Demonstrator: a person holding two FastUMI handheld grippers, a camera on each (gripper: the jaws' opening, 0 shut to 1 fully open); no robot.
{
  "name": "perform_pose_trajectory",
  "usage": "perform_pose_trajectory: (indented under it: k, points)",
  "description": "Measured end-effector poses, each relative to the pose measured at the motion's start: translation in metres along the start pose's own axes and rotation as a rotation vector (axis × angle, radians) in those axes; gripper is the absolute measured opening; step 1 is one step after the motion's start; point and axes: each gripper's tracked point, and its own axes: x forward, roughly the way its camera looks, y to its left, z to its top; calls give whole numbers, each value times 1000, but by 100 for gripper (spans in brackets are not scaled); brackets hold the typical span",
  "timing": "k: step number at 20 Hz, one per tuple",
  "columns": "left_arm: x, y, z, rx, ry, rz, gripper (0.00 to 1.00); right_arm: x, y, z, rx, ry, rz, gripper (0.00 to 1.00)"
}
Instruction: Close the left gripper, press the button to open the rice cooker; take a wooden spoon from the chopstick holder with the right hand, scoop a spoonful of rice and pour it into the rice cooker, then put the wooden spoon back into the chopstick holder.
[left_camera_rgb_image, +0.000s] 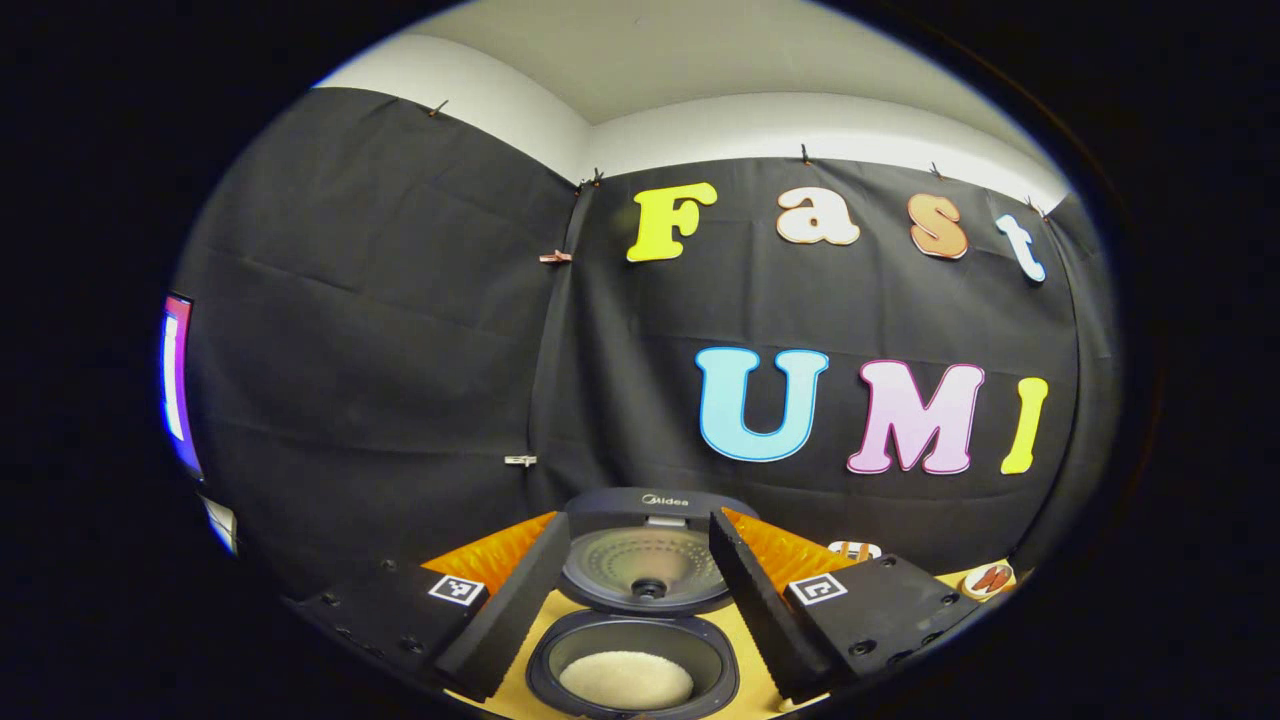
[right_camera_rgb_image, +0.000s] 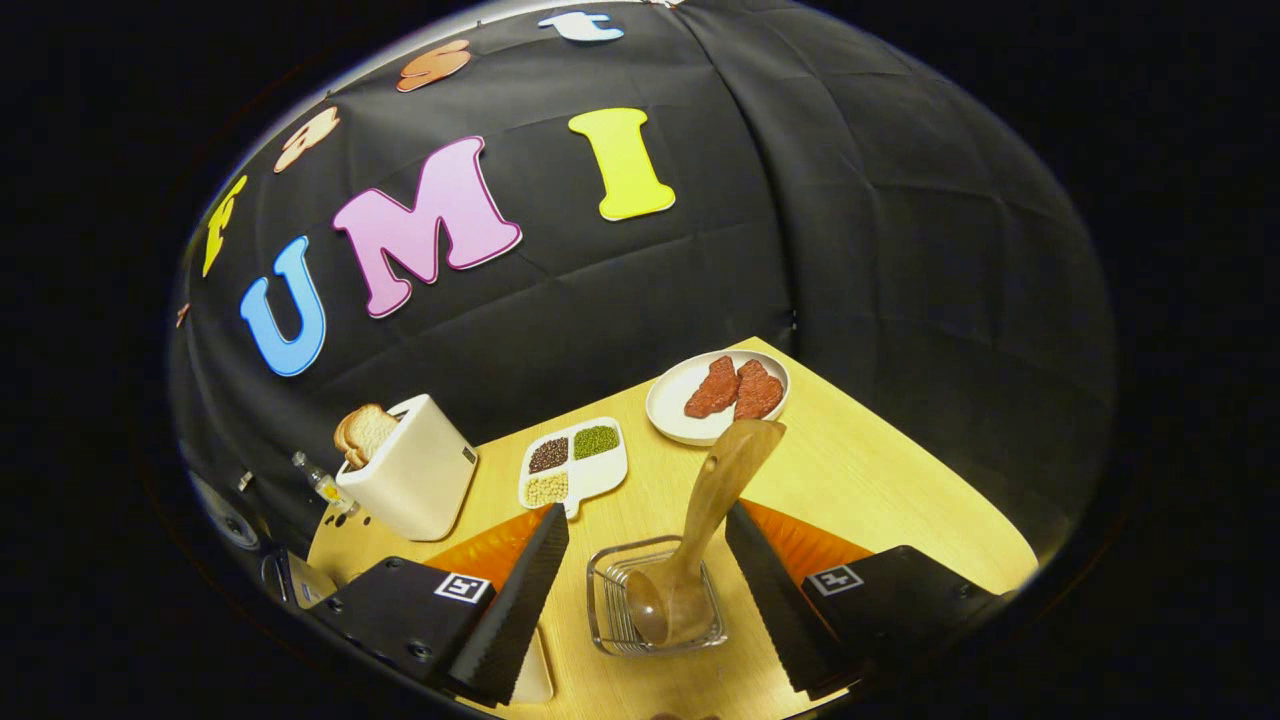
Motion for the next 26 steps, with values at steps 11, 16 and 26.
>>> perform_pose_trajectory:
  k: [11, 16, 26]
  points:
    - [106, -3, -3, 68, -53, -115, 94, -144, 13, 27, -166, -160, 12, 98]
    - [136, -18, -18, 130, -14, -169, 94, -177, 34, 27, -165, -172, 39, 98]
    - [89, -23, -49, 105, 199, -150, 98, -159, 81, 15, -194, -129, 158, 99]
